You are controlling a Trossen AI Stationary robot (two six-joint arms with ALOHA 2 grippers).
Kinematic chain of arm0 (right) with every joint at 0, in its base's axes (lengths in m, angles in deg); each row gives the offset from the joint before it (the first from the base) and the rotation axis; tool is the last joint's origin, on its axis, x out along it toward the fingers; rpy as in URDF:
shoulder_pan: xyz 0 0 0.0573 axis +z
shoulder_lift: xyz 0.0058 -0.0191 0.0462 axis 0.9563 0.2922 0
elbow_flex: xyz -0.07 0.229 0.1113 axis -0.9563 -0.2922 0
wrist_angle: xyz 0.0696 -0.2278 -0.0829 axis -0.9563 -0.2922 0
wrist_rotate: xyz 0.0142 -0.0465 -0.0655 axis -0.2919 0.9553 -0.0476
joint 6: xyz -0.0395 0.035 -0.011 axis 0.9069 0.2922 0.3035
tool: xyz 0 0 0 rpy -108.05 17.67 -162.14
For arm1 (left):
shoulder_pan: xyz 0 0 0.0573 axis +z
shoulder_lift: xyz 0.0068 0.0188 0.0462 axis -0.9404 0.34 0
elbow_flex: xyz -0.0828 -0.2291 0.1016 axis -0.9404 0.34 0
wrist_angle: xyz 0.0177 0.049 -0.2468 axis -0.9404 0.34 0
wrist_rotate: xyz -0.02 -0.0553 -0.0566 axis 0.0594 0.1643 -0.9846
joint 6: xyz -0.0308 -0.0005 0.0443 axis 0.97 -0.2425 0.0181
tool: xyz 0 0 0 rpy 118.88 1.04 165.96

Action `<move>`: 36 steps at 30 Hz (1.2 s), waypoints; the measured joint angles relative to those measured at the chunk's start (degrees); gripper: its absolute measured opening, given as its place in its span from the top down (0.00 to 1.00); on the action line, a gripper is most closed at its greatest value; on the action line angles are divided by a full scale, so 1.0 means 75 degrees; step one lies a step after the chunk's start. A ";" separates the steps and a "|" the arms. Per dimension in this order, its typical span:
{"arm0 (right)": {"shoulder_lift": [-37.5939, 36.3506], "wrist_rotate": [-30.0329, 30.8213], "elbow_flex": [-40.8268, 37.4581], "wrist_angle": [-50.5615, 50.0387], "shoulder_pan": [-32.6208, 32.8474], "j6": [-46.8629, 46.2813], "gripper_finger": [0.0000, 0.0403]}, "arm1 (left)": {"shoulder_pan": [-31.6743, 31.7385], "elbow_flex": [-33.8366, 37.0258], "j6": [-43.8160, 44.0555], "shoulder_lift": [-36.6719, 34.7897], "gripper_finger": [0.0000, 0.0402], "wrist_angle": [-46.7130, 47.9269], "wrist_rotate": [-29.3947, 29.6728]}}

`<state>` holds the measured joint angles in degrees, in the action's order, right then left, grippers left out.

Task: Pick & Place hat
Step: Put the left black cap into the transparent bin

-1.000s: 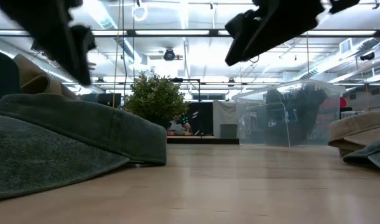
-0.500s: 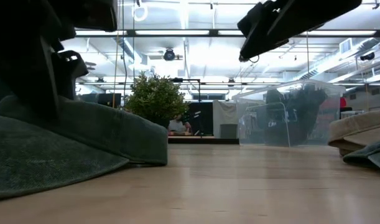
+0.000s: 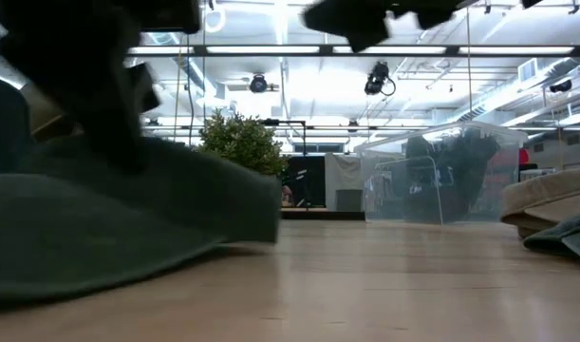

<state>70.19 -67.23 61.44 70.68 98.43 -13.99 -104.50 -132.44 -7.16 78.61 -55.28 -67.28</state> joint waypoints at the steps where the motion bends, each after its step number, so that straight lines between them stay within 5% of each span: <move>1: 0.0093 0.0001 0.0000 0.0261 -0.0044 0.0139 0.49 | 0.0082 0.0000 -0.0158 0.0000 0.93 -0.0164 0.0076; 10: 0.0661 -0.0194 0.0009 0.0411 -0.0490 0.0090 0.49 | 0.0705 -0.0003 -0.1855 0.0000 0.97 -0.2103 0.0443; 21: 0.0835 -0.0199 0.0016 -0.0754 -0.0838 -0.0805 0.51 | 0.0884 -0.0067 -0.2436 0.0000 0.96 -0.2073 0.0787; 25: 0.0841 -0.0201 0.0017 -0.0723 -0.0833 -0.1006 0.61 | 0.0884 -0.0067 -0.2306 0.0000 0.94 -0.2069 0.0824; 31: 0.0852 -0.0196 0.0006 -0.1241 -0.0810 -0.1125 0.95 | 0.0884 -0.0073 -0.2157 -0.0015 0.82 -0.2140 0.1024; 36: 0.0767 0.0613 0.0009 -0.1736 -0.0667 -0.1297 0.94 | 0.0880 -0.0076 -0.2369 -0.0035 0.69 -0.2114 0.2238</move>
<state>75.94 -62.64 61.50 57.66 93.43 -23.72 -97.90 -133.01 -24.93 78.35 -71.14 -50.50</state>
